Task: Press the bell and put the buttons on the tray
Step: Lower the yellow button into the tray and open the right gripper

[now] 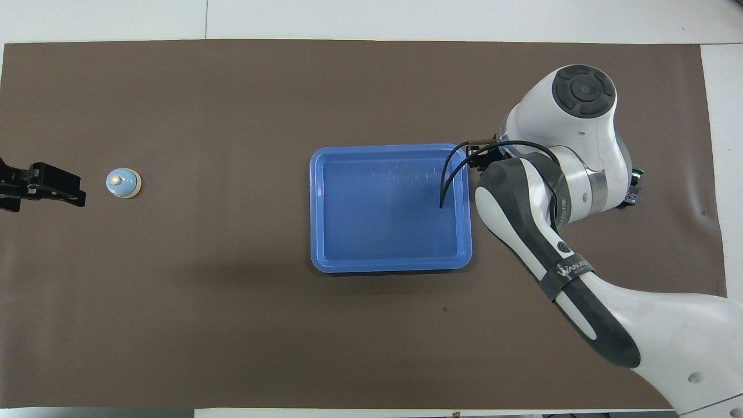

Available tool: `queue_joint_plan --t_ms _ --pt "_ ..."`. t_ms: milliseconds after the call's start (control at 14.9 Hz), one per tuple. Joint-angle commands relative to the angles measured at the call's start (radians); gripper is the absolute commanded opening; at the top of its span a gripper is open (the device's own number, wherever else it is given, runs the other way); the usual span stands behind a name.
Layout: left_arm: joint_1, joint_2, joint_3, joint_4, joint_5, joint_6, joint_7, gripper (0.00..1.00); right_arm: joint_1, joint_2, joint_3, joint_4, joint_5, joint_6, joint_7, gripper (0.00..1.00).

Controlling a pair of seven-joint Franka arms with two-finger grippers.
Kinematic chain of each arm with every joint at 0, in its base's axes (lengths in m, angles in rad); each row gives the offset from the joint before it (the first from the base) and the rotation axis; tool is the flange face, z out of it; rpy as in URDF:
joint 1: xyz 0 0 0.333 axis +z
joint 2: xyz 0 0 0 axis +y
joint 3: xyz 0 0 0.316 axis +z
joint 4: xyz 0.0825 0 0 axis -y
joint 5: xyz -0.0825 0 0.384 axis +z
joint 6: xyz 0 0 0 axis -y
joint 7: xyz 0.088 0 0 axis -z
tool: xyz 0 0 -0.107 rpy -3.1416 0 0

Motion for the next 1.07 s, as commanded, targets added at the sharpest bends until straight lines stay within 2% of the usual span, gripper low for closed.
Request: queue_joint_plan --t_ms 0,134,269,604,806,873,940,1007 --pt "-0.002 -0.025 0.005 -0.029 0.002 0.013 -0.003 1.00 0.071 0.014 -0.001 0.017 0.000 -0.009 0.028 0.00" --pt "-0.002 -0.025 0.005 -0.029 0.002 0.013 -0.003 1.00 0.129 0.013 -0.001 -0.012 0.000 0.011 0.089 0.00" --pt "-0.002 -0.025 0.005 -0.029 0.002 0.013 -0.003 1.00 0.158 0.007 -0.001 -0.088 0.000 0.104 0.117 0.00" --pt "-0.002 -0.025 0.005 -0.029 0.002 0.014 -0.003 1.00 0.162 0.002 0.001 -0.220 0.000 0.250 0.151 0.00" --pt "-0.002 -0.025 0.005 -0.029 0.002 0.013 -0.003 1.00 0.168 0.001 0.001 -0.254 0.000 0.281 0.189 0.00" --pt "-0.002 -0.025 0.005 -0.029 0.002 0.013 -0.003 1.00 0.166 -0.001 0.001 -0.256 0.000 0.280 0.203 0.28" --pt "-0.002 -0.025 0.005 -0.029 0.002 0.013 -0.003 1.00 0.165 -0.003 0.001 -0.254 0.000 0.277 0.209 0.81" --pt "-0.002 -0.025 0.005 -0.029 0.002 0.013 -0.003 1.00 0.163 -0.003 0.001 -0.247 0.002 0.267 0.218 1.00"
